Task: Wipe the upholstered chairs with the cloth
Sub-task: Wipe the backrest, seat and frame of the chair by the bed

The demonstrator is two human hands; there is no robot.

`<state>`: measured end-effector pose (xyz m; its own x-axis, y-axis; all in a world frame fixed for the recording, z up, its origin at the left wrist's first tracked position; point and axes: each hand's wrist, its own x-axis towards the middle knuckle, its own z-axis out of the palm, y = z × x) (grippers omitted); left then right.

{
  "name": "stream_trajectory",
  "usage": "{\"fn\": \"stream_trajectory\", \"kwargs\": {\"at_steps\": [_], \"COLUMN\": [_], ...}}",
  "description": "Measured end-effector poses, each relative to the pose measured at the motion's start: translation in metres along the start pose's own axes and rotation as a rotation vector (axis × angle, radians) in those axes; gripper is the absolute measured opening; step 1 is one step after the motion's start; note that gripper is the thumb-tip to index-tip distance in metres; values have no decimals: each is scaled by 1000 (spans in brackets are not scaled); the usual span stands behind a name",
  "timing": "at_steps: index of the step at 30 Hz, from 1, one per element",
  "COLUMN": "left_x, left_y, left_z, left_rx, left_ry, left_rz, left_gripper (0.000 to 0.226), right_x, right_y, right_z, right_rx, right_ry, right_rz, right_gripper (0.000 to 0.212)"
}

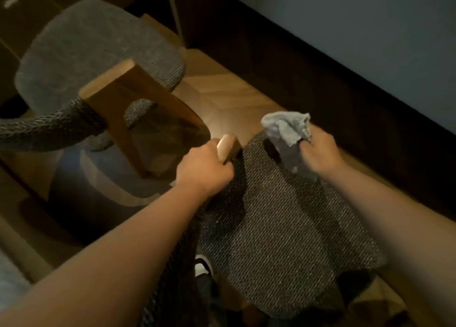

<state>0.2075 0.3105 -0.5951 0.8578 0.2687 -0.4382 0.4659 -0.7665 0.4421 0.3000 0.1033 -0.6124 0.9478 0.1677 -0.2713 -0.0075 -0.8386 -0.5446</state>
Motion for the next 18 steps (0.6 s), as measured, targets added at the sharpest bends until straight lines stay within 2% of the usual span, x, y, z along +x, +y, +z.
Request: {"fn": "stream_trajectory", "kwargs": {"at_steps": [4, 8, 10, 12, 14, 18], "left_x": [-1, 1, 2, 1, -1, -4], "left_y": [0, -2, -2, -1, 2, 5], "left_z": [5, 9, 9, 8, 7, 7], "left_rx": [47, 30, 25, 25, 36, 62], "left_ry": [86, 96, 102, 103, 108, 128], "left_rz": [21, 24, 28, 26, 23, 14], "left_gripper": [39, 32, 31, 31, 30, 26], "right_x": [34, 46, 34, 16, -5, -46], "right_y": [24, 51, 52, 45, 33, 29], "right_z": [12, 57, 83, 105, 123, 132], "right_rx": [28, -128, -190, -204, -192, -363], "right_ry": [184, 56, -25, -39, -75, -302], "right_rz": [66, 92, 113, 94, 19, -342], "right_gripper": [43, 57, 64, 76, 82, 79]}}
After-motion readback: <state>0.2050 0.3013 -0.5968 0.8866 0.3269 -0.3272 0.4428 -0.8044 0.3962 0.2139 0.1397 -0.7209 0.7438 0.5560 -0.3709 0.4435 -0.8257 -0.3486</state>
